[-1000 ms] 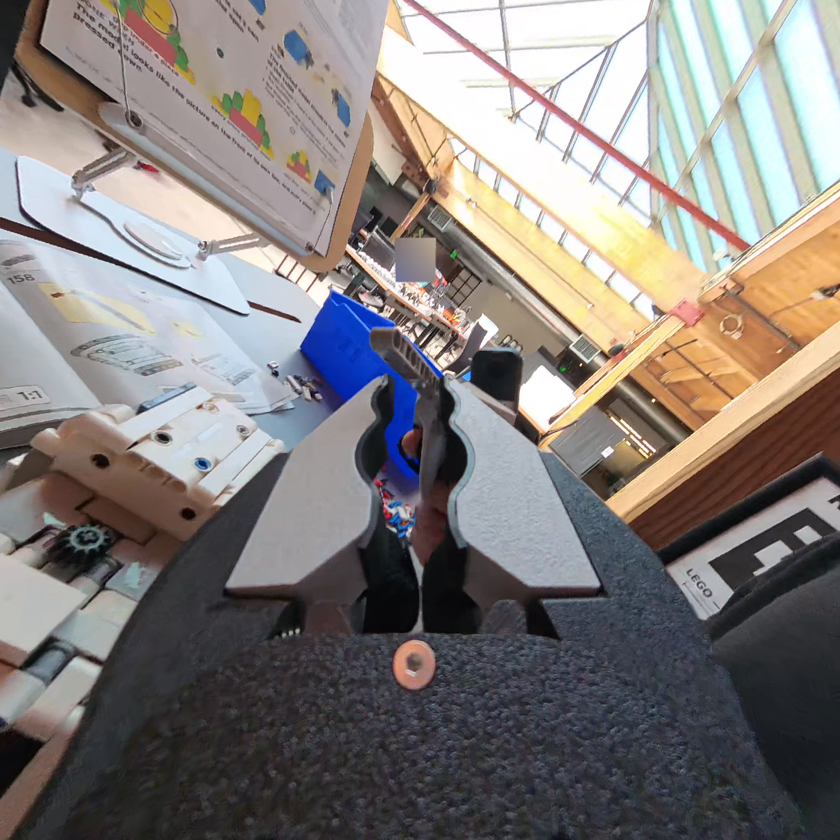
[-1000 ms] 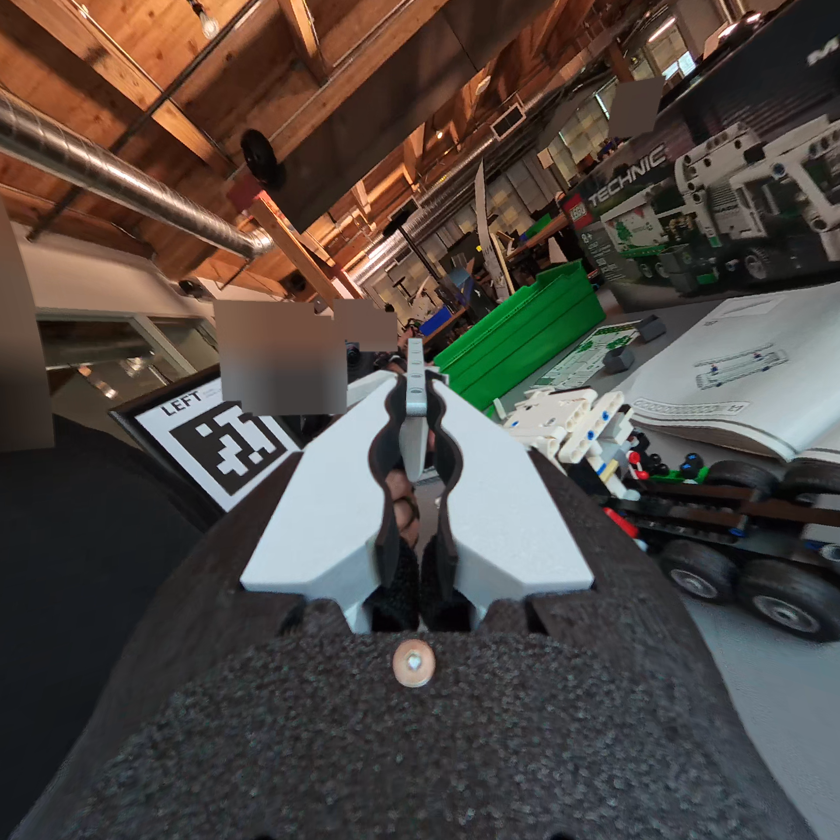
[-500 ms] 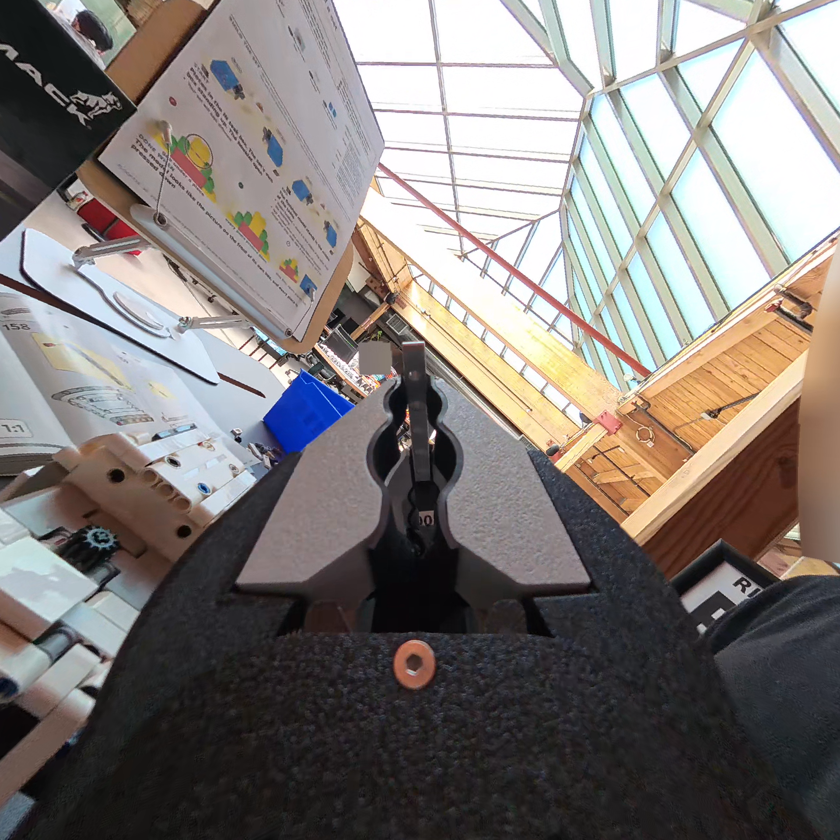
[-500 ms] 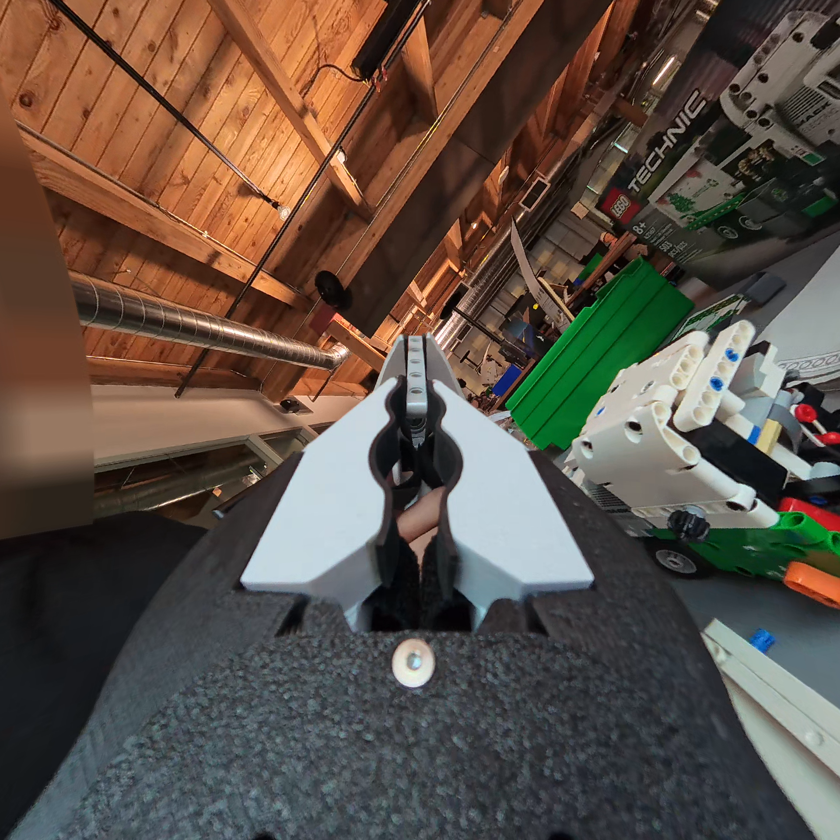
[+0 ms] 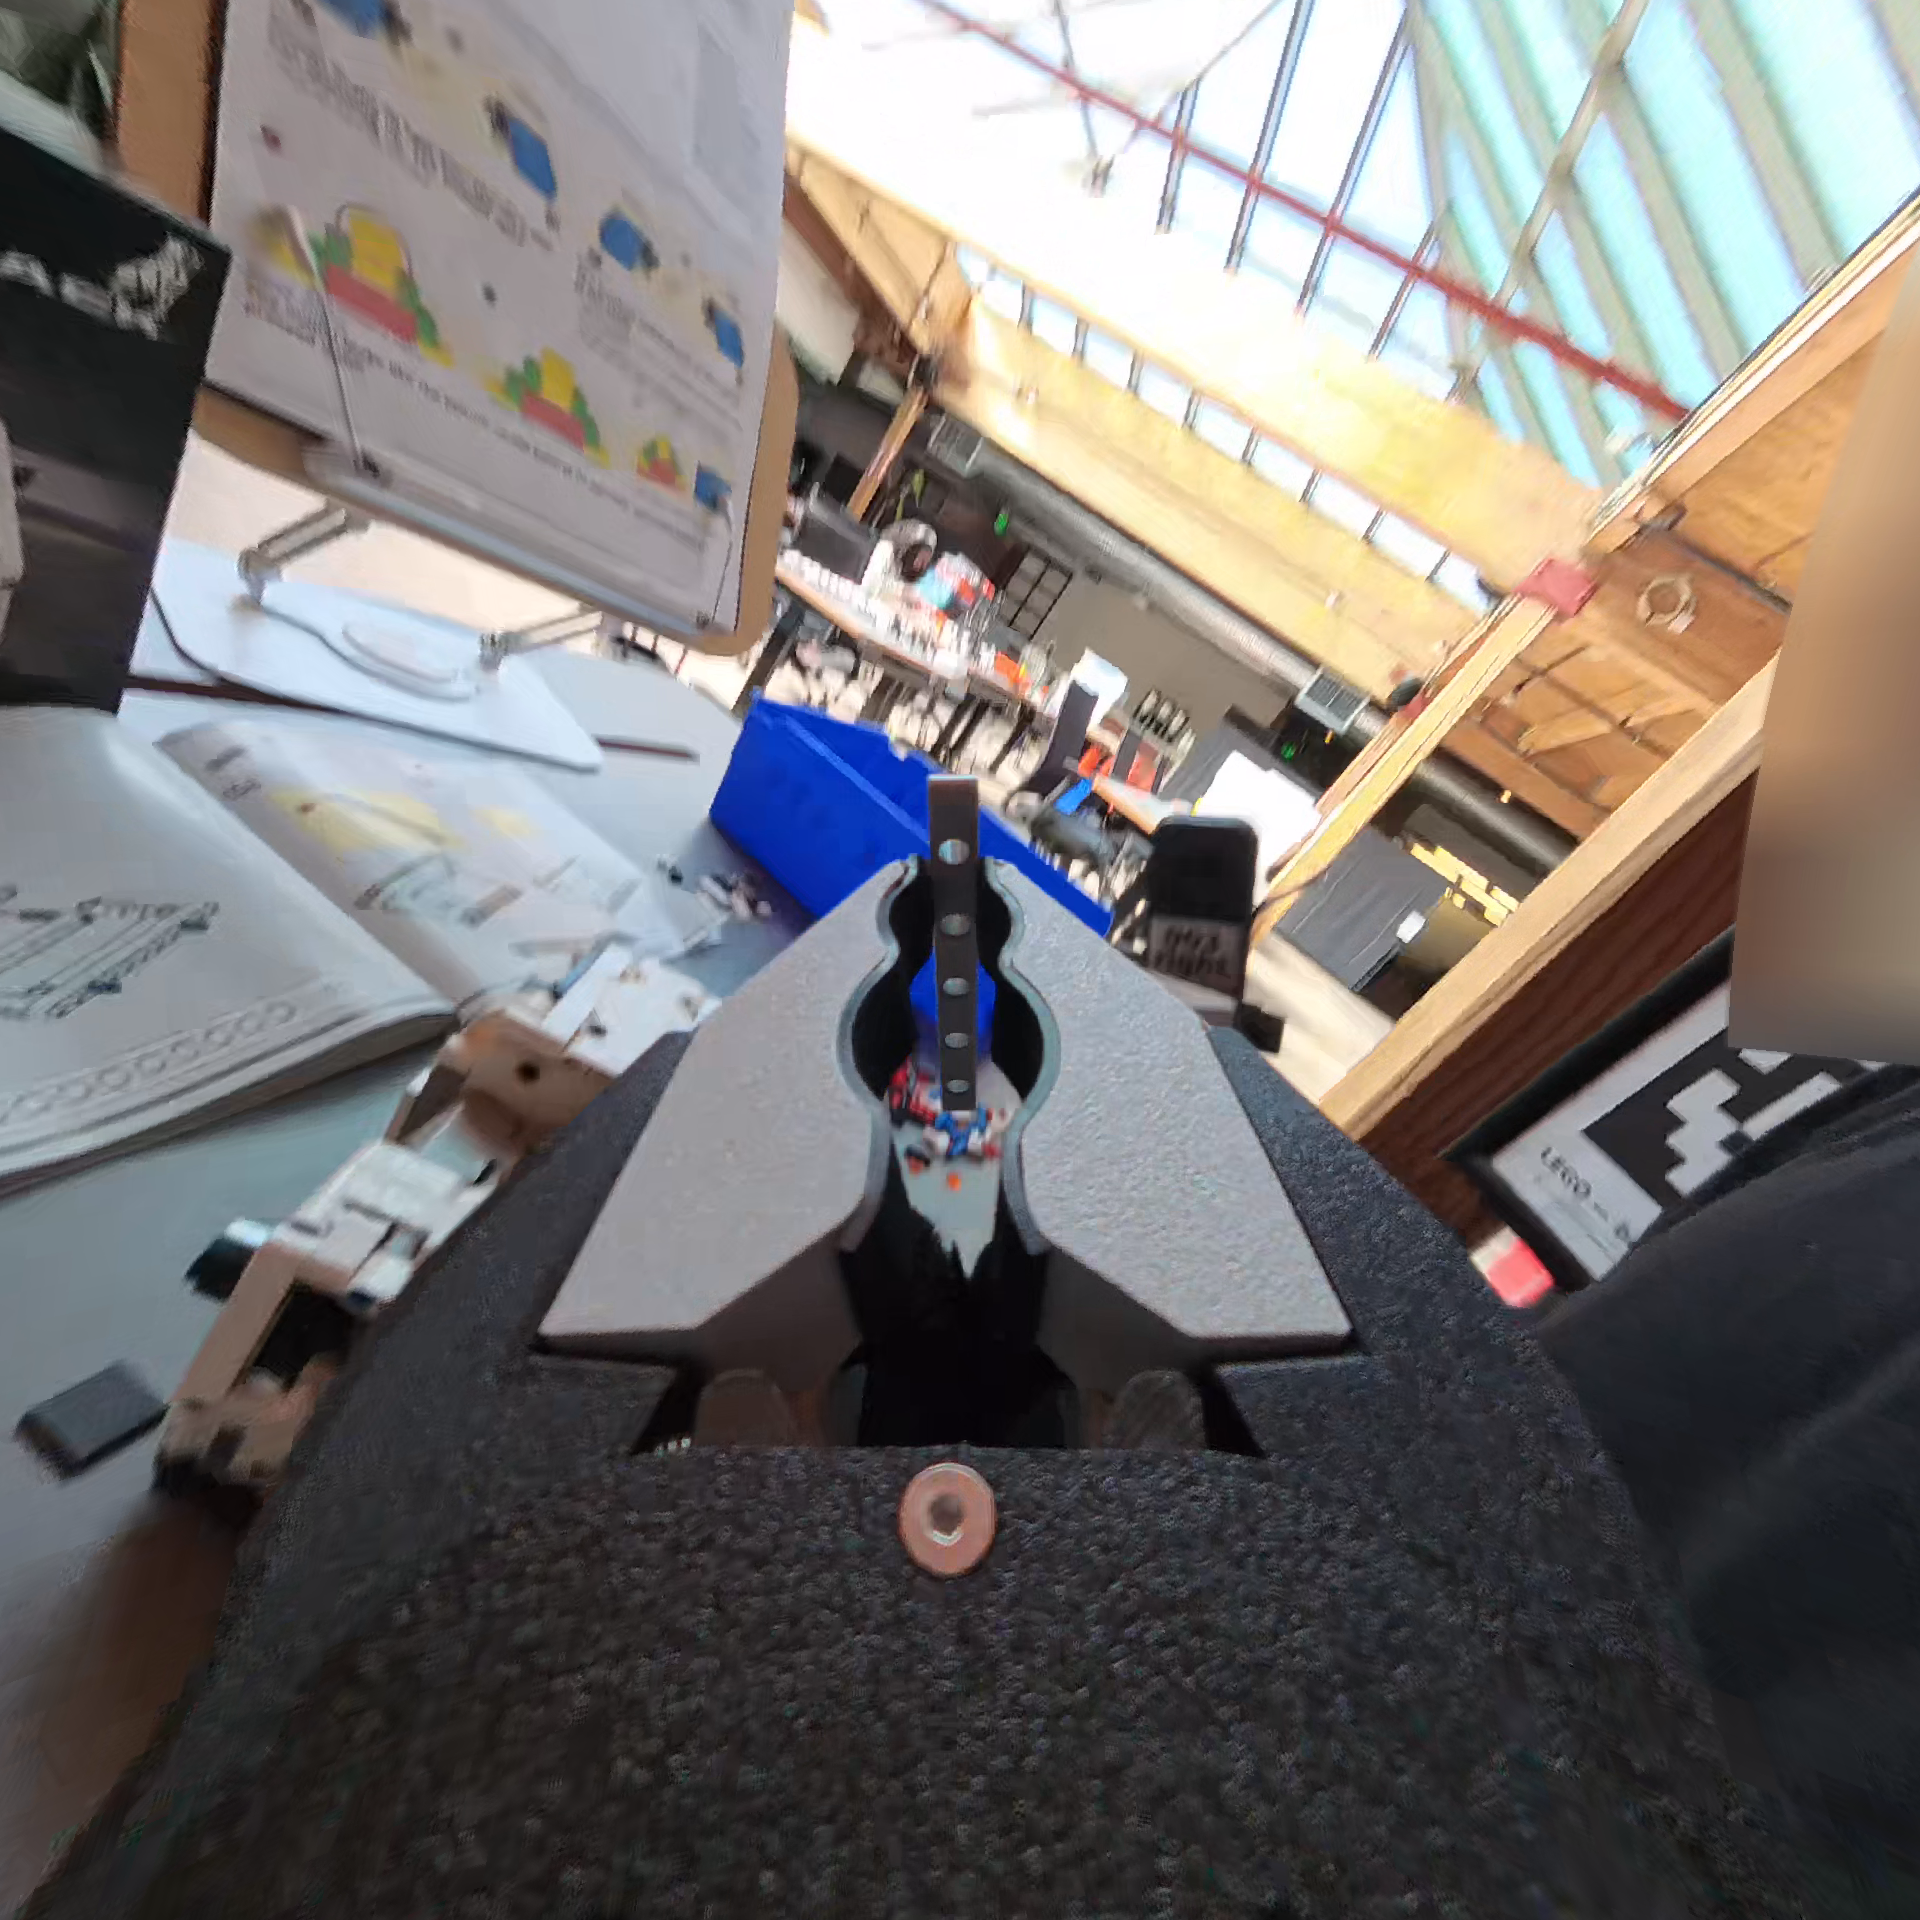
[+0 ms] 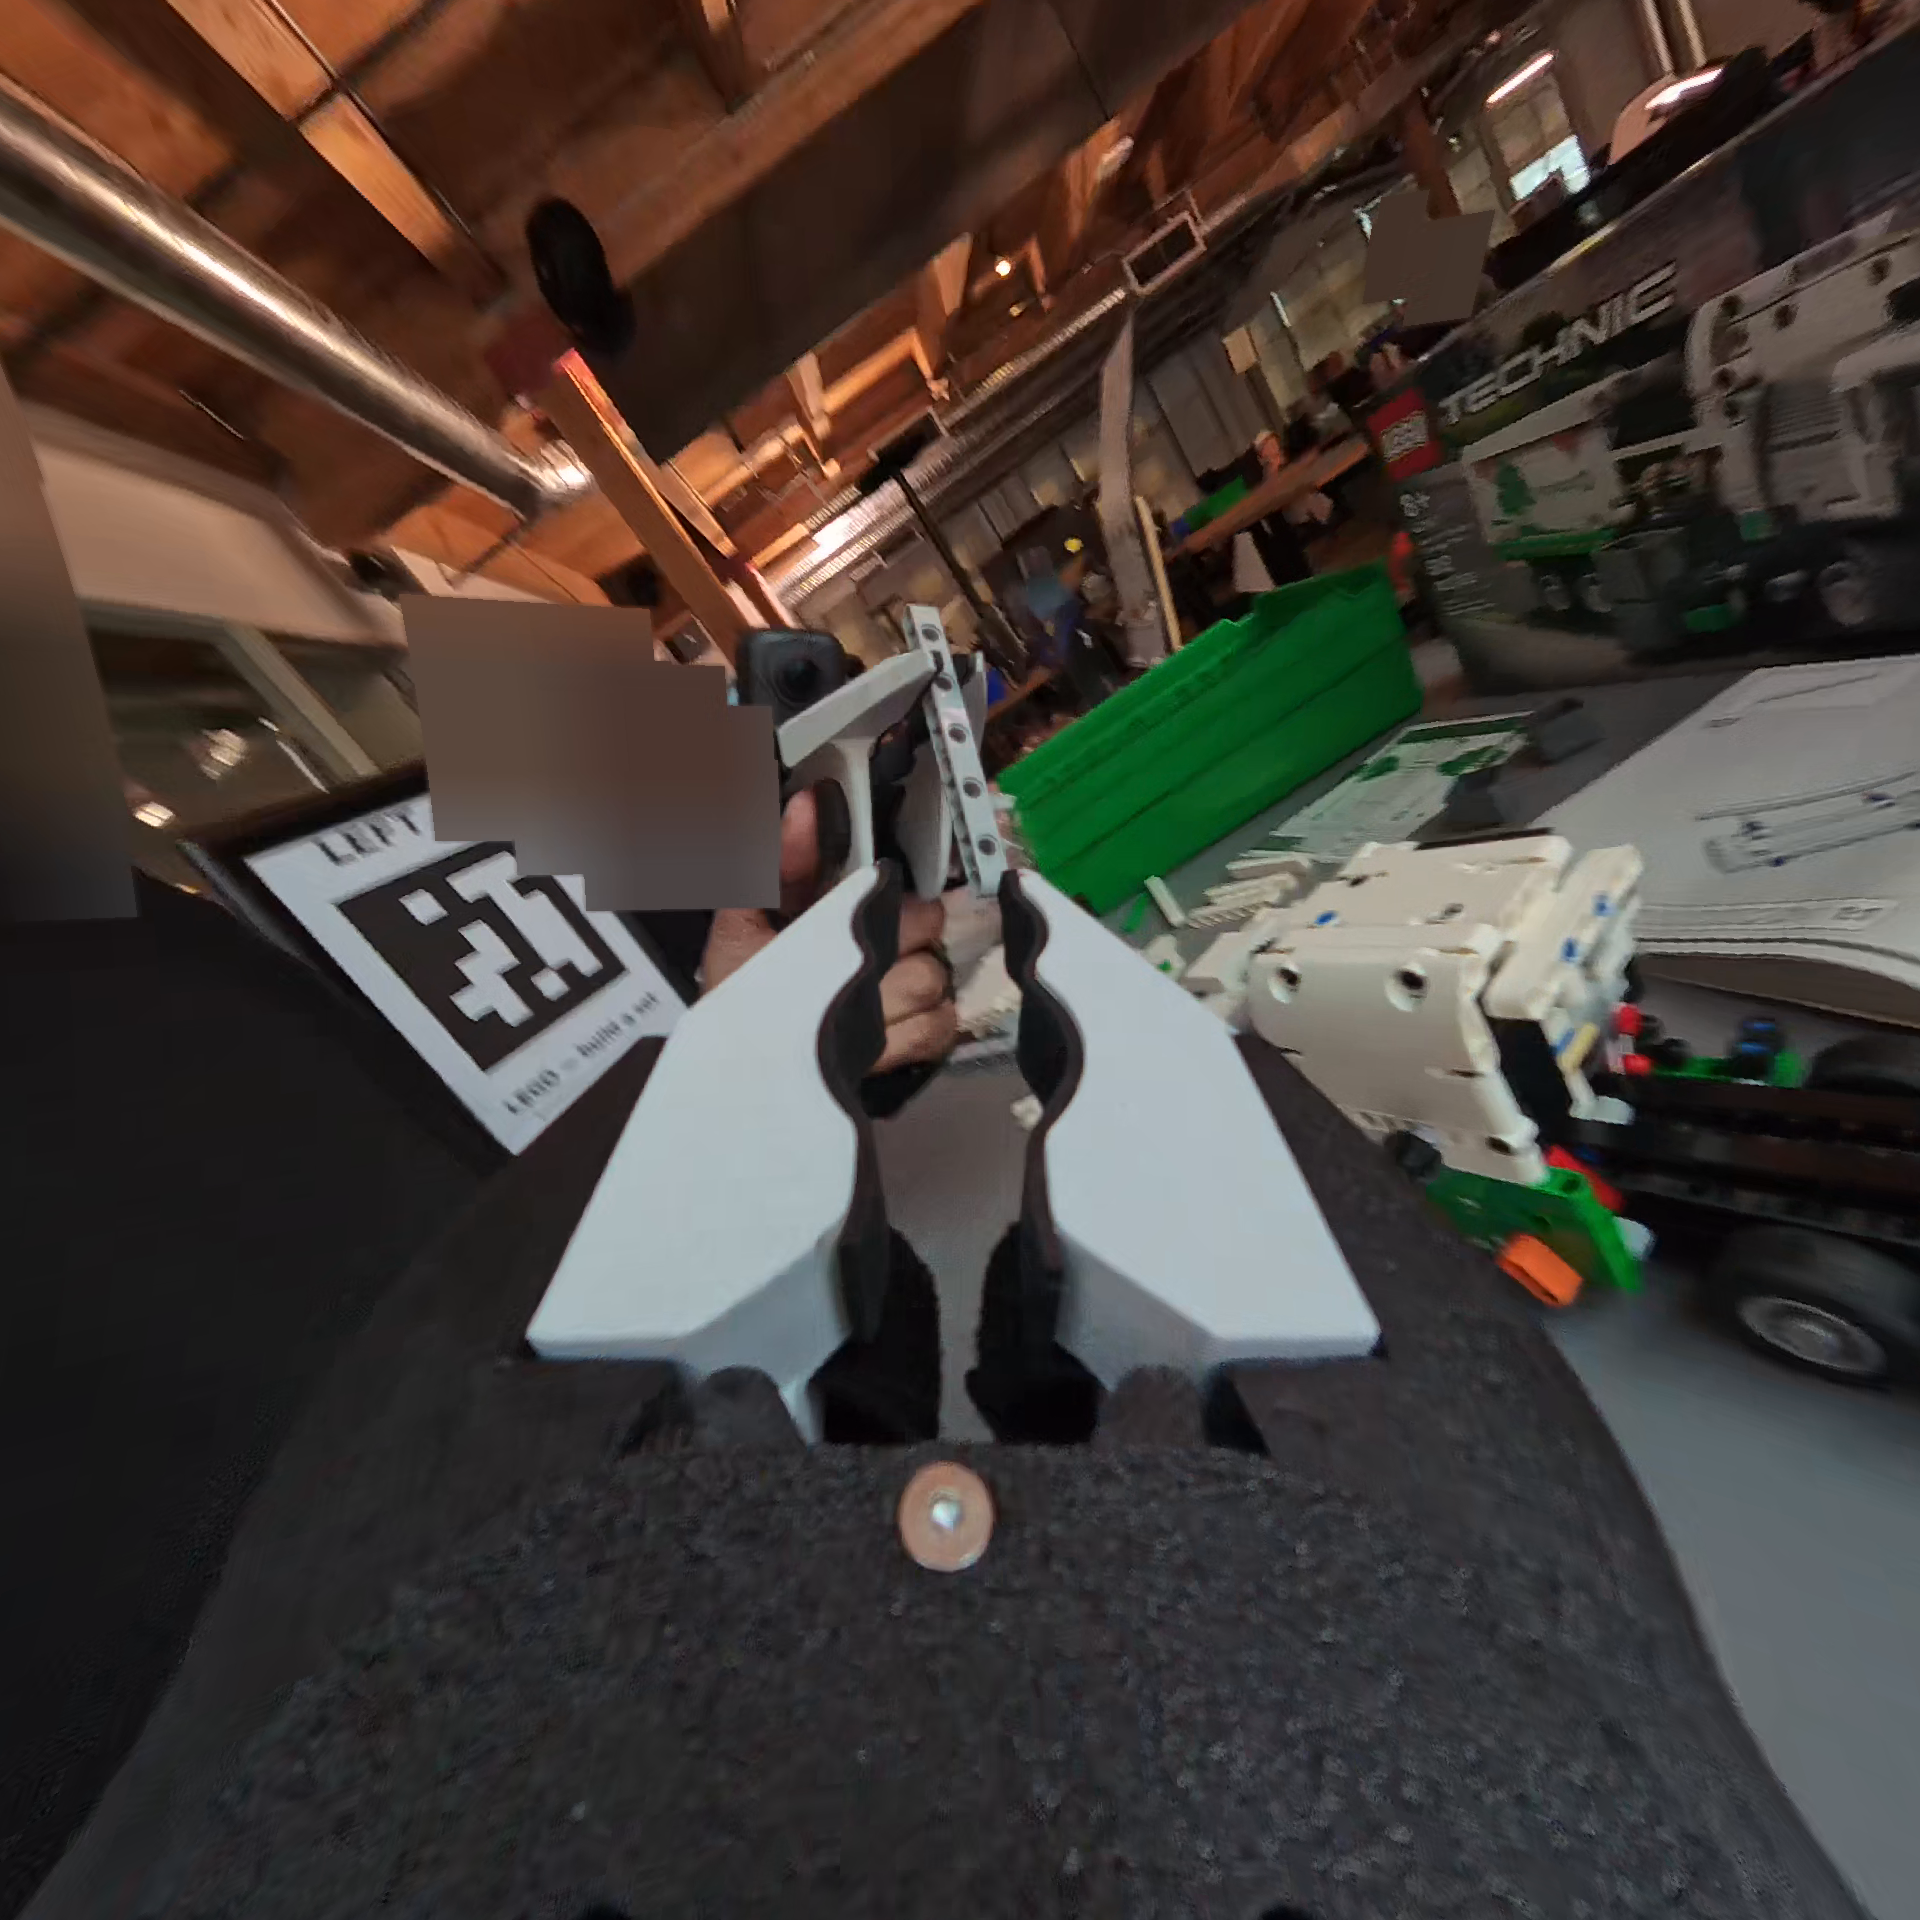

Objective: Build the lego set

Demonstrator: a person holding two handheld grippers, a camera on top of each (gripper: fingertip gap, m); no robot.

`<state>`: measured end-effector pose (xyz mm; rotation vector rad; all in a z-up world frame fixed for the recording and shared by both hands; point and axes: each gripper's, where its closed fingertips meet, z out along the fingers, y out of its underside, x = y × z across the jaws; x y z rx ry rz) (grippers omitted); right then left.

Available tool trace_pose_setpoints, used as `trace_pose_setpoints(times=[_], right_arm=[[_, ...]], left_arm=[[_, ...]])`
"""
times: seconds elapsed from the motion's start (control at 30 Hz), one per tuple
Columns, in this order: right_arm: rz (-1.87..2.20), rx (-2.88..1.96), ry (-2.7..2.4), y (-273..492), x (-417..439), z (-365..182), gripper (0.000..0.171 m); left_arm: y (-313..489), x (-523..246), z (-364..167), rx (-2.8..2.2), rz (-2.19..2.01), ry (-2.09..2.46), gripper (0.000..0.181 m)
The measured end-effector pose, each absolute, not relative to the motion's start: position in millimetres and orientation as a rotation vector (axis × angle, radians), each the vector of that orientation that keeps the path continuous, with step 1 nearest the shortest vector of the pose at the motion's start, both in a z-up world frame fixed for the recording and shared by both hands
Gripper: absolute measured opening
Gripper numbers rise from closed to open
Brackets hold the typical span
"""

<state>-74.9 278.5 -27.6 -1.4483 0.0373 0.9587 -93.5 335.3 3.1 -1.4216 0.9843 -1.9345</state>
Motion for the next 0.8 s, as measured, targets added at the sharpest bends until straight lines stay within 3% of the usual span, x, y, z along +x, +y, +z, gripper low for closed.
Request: trace_pose_setpoints(times=[0.27, 0.4, 0.8], right_arm=[[0.213, -2.013, -0.121, 207, -19, -105, 0.024], [0.218, -2.163, -0.154, 175, -44, -144, 0.018], [0.163, -2.329, -0.179, 148, -69, -193, 0.013]], left_arm=[[331, -121, -77, -1.599, -1.493, 1.438, 0.006], [330, -125, -94, -1.488, -1.282, 1.53, 0.006], [290, -130, -80, -1.266, -1.523, 1.569, 0.006]])
